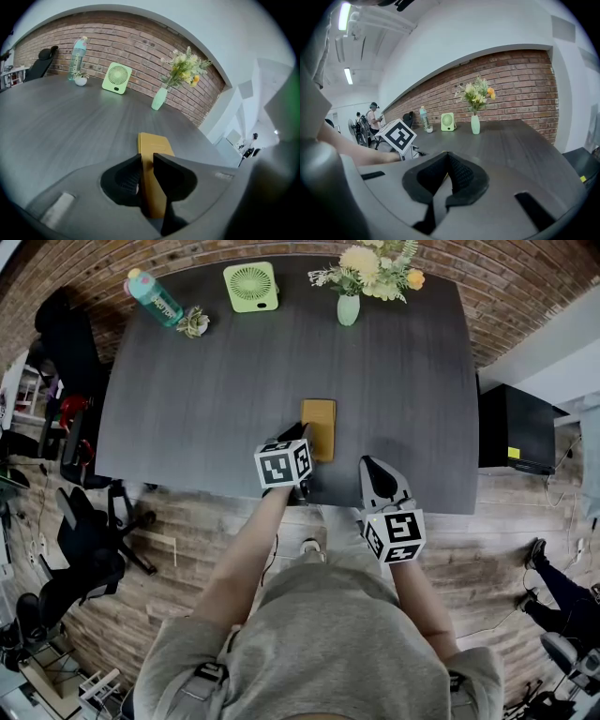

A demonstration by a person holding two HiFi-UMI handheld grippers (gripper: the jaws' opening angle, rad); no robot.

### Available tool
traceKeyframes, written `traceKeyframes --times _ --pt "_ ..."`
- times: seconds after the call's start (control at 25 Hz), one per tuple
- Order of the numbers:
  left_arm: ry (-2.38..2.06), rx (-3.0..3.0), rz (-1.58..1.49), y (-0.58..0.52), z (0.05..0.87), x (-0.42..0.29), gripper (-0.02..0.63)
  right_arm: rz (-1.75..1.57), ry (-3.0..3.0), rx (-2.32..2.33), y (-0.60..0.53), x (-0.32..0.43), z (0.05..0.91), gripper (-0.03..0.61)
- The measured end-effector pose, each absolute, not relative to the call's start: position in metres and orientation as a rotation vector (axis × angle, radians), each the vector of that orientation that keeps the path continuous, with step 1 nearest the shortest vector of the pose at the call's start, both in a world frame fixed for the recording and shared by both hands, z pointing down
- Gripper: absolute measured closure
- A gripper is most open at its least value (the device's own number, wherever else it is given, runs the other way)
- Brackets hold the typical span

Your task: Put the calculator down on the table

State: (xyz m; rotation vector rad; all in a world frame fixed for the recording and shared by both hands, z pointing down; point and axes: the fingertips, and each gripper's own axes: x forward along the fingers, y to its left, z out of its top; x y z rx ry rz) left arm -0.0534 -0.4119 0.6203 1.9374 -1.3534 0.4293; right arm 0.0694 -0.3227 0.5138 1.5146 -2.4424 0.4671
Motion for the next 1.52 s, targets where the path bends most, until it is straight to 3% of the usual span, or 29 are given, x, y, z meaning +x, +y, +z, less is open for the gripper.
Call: traceKeyframes --times 0.48,1.52 --pt "-1.379 2.046 0.367 -0.375 0.572 -0.060 0.572 0.434 -2.443 1.562 -0.297 0.070 0.497 0.577" --pt "-1.346 2.201 0.306 -0.210 0.492 -0.090 0.594 0.349 -2.520 1.590 -0.174 0.037 0.456 0.577"
